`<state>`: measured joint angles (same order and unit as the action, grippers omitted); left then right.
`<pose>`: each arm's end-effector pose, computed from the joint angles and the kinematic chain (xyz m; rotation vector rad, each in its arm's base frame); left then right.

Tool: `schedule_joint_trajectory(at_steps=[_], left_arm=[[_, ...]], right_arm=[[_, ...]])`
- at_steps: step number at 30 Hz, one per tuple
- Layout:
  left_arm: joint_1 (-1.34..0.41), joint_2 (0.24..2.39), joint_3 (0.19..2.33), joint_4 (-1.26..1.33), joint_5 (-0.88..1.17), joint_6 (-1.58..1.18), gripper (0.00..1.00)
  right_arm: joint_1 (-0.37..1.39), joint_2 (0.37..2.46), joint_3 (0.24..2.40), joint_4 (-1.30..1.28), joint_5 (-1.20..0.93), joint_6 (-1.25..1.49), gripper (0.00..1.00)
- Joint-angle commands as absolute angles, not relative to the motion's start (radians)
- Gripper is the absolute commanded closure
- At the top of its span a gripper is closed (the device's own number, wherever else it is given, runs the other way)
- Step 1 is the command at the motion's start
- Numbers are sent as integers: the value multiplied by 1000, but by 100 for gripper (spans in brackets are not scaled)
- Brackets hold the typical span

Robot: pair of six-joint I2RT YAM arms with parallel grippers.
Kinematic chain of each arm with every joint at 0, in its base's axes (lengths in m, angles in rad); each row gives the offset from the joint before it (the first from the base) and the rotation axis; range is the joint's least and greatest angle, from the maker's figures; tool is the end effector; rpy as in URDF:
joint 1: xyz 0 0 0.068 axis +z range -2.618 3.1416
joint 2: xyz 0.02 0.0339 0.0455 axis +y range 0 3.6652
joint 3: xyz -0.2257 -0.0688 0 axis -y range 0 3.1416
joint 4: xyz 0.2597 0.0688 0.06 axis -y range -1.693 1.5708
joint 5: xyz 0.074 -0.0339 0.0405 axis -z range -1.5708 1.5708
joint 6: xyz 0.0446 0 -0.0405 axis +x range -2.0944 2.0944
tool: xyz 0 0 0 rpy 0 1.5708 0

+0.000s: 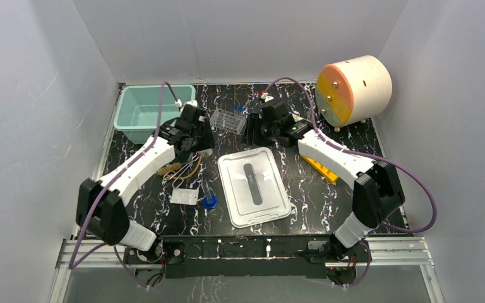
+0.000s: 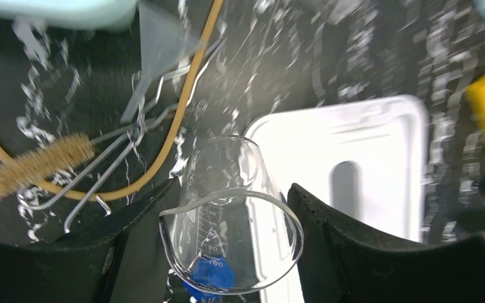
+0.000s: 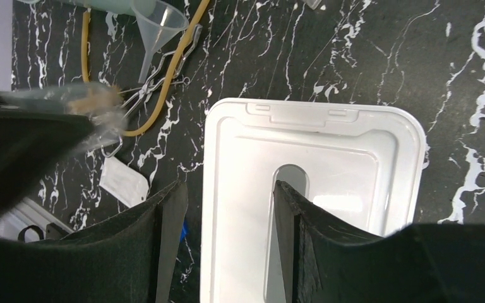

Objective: Organize the chemistry lab equipment

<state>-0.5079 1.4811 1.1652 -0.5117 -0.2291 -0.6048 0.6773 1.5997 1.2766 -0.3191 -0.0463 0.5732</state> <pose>0.3061 -0.1588 0.2282 -0.2222 2.3753 -0.2576 0.3001 0.2440 0.2425 -0.1472 2.3100 0.7219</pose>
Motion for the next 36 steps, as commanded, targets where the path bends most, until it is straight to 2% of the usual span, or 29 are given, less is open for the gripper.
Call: schedule_joint_trajectory(at_steps=[1, 8, 12, 17, 26, 36], left_arm=[[-496, 1352, 1321, -550, -311, -539, 68], [-327, 1461, 1531, -627, -327, -483, 65], [-232, 1589, 1619, -616, -253, -457, 65], [-131, 1758, 1661, -504, -187, -460, 66], [-75, 2113, 1857, -435, -109, -415, 68], [-74, 2246, 1955, -357, -131, -425, 65]], right_arm=[[681, 1534, 1305, -306, 23, 545, 39], [682, 1549, 1341, -360, 21, 531, 39], [682, 1562, 1370, -395, 8, 512, 39], [681, 1578, 1393, -437, 6, 486, 40], [682, 1596, 1433, -493, 18, 432, 39], [680, 1596, 1449, -508, 73, 389, 38]])
